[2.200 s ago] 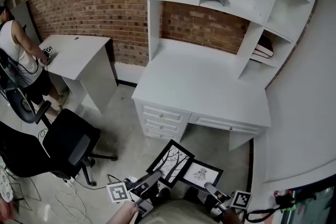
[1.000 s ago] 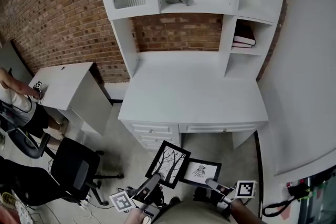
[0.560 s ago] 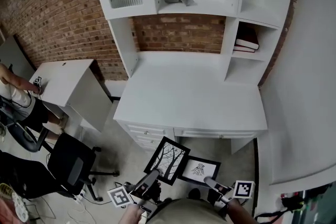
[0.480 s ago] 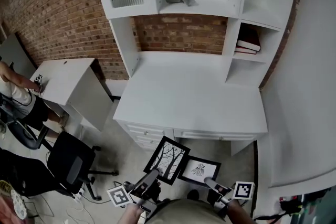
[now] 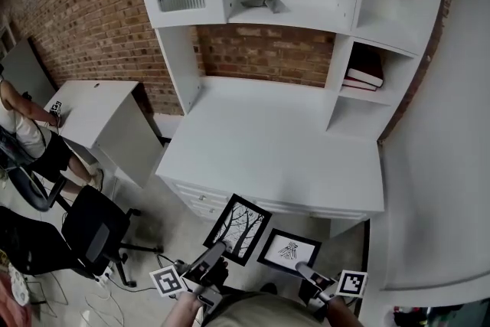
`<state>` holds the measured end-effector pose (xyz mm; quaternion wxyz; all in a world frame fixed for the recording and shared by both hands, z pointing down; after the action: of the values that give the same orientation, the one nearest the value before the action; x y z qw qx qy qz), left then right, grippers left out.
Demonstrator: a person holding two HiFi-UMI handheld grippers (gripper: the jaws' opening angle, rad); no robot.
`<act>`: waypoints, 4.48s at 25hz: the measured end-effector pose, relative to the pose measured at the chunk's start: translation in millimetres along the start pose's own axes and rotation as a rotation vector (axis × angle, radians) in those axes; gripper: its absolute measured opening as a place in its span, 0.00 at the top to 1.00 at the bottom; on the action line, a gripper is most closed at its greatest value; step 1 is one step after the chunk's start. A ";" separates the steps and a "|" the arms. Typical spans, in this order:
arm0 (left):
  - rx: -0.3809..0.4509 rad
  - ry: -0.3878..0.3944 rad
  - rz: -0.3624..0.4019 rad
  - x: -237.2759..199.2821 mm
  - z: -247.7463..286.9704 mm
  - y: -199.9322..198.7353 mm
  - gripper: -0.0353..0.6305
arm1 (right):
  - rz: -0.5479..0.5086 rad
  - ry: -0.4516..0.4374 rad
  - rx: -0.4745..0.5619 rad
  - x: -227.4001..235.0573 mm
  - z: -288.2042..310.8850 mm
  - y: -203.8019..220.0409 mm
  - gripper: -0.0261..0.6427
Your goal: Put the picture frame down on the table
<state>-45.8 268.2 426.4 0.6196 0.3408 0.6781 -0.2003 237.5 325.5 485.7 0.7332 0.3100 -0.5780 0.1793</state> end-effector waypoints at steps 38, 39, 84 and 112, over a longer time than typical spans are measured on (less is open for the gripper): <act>0.006 -0.022 -0.048 -53.5 36.3 -213.5 0.86 | -0.006 0.109 0.074 -25.9 164.4 -41.4 0.91; 0.007 -0.023 -0.046 -55.1 35.7 -219.9 0.86 | -0.008 0.110 0.076 -27.0 170.6 -41.4 0.91; 0.085 -0.264 -0.002 -143.9 204.8 -321.3 0.86 | 0.143 0.060 -0.086 31.3 256.0 -177.1 0.91; 0.090 -0.477 -0.004 -239.4 249.8 -323.1 0.86 | 0.178 0.069 -0.130 58.4 245.1 -213.1 0.91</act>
<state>-99.5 -178.5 573.6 0.7460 0.3099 0.5035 -0.3065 205.0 -0.7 523.2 0.7525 0.2029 -0.5880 0.2163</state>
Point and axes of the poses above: the fingertips, and each gripper's own axes: z forward along the fingers, x to its right, y out of its underside, the point moved 6 cm from there along -z, backward along the fingers, and after that the axes turned 7 degrees about -z, right-handed, at the moved point
